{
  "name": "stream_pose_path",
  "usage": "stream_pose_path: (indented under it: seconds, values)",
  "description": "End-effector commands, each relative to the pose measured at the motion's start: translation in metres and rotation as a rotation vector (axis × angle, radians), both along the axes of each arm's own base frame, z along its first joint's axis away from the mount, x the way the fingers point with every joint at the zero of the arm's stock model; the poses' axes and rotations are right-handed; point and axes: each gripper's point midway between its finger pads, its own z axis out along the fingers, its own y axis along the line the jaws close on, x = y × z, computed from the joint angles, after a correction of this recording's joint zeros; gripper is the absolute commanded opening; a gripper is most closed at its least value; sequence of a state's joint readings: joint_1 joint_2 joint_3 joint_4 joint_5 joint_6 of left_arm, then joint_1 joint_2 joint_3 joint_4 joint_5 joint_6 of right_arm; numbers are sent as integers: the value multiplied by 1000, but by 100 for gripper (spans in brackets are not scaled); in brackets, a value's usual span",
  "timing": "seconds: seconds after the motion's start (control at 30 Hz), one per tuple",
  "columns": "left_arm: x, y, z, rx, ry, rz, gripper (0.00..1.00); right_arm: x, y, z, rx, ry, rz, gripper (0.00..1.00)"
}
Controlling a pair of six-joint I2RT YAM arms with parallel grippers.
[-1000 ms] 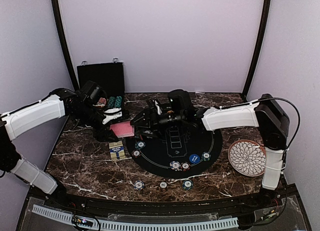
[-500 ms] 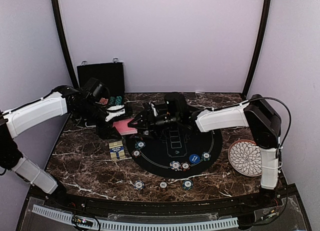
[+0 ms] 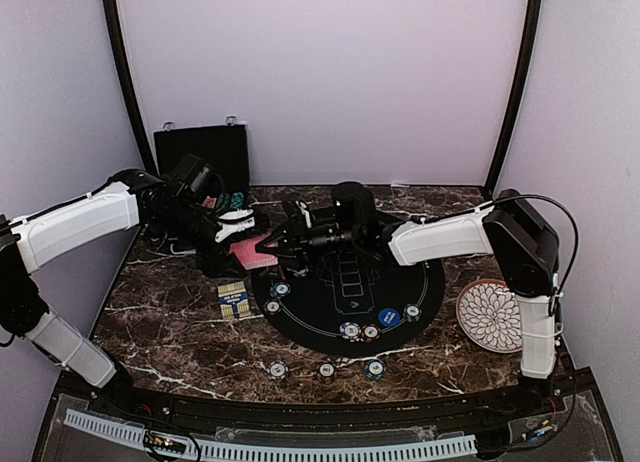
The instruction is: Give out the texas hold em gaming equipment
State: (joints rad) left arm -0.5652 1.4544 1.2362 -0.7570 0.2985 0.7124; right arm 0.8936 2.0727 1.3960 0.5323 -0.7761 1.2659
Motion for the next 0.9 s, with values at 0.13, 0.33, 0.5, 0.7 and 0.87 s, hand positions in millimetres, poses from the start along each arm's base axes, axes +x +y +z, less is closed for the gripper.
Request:
stream_pose_path:
  seconds: [0.13, 0.33, 0.5, 0.7, 0.87]
  values:
    - [18, -13, 26, -66, -80, 26, 71, 8, -5, 12, 40, -28, -11, 0]
    - [33, -4, 46, -72, -215, 93, 99, 12, -17, 10, 15, -48, -32, 0]
    - [60, 7, 86, -89, -345, 244, 99, 15, -24, 14, 15, -59, -47, 0]
    - [29, -5, 81, -109, -223, 95, 99, 18, -26, 18, 19, -67, -60, 0]
    - [8, -23, 75, -192, -131, -12, 99, 18, -25, 22, 31, -64, -62, 0]
